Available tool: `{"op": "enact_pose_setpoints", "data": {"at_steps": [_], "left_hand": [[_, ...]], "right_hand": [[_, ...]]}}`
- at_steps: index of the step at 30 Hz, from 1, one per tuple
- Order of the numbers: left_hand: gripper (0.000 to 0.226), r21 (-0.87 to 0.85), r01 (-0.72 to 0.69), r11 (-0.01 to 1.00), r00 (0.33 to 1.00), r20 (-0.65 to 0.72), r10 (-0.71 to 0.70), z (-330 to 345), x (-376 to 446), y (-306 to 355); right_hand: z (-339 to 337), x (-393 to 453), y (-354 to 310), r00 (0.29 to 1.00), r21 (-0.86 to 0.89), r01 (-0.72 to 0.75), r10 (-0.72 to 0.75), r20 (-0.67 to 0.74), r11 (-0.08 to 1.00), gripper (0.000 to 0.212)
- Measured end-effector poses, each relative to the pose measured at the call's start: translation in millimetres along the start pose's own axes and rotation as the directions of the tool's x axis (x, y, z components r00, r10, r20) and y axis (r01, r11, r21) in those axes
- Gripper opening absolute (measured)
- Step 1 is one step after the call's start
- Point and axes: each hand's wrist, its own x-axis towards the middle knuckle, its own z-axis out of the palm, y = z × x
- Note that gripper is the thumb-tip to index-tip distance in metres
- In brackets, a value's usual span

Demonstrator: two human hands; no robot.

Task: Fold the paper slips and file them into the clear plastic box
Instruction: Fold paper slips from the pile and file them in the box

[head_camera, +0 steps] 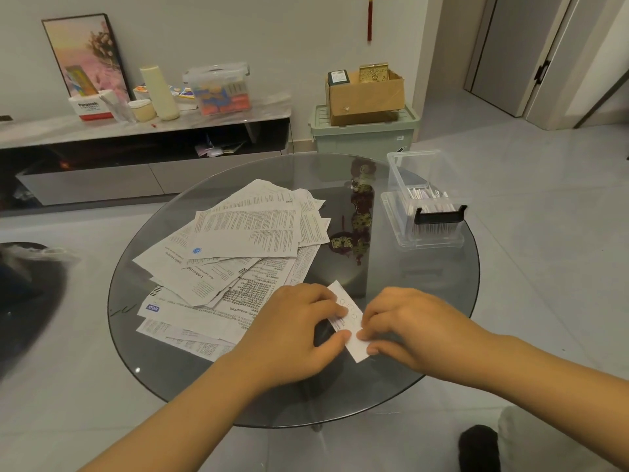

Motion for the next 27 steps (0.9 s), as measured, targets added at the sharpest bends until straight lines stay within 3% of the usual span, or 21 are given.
{"op": "enact_pose_setpoints", "data": {"at_steps": [6, 11, 16, 20, 24, 27], "left_hand": [[0.045, 0.025, -0.026, 0.999, 1.0, 0.015, 0.025, -3.5, -2.8, 1.8], [0.056, 0.042, -0.032, 0.999, 0.999, 0.037, 0.031, -3.3, -2.4, 2.2], [0.06, 0.044, -0.044, 0.998, 0.998, 0.04, 0.042, -1.3, -0.8, 0.8], [0.043, -0.015, -0.034, 0.999, 0.998, -0.045, 0.033, 2.5, 1.5, 0.3], [0.042, -0.167, 0.048, 0.985, 0.995, -0.078, -0.062, 4.9, 2.8, -1.2], [0.027, -0.229, 0.124, 0.965, 0.988, -0.059, -0.141, 6.0, 3.8, -2.8]], "right_hand": [[-1.4, 0.6, 1.9, 0.997, -0.126, 0.078, -0.078, 0.012, 0.989, 0.024], [7.7, 5.5, 2.0, 0.989, -0.164, 0.072, -0.092, -0.119, 0.984, 0.031], [1.1, 6.7, 5.1, 0.994, 0.1, -0.03, 0.04, -0.101, 0.995, 0.015], [2.5, 11.4, 3.1, 0.989, 0.259, -0.078, 0.108, -0.104, 0.963, 0.013], [5.3, 19.0, 4.7, 0.971, 0.473, -0.134, 0.211, -0.112, 0.871, 0.01], [7.3, 24.5, 4.9, 0.957, 0.535, -0.162, 0.263, -0.119, 0.83, 0.011]]}}
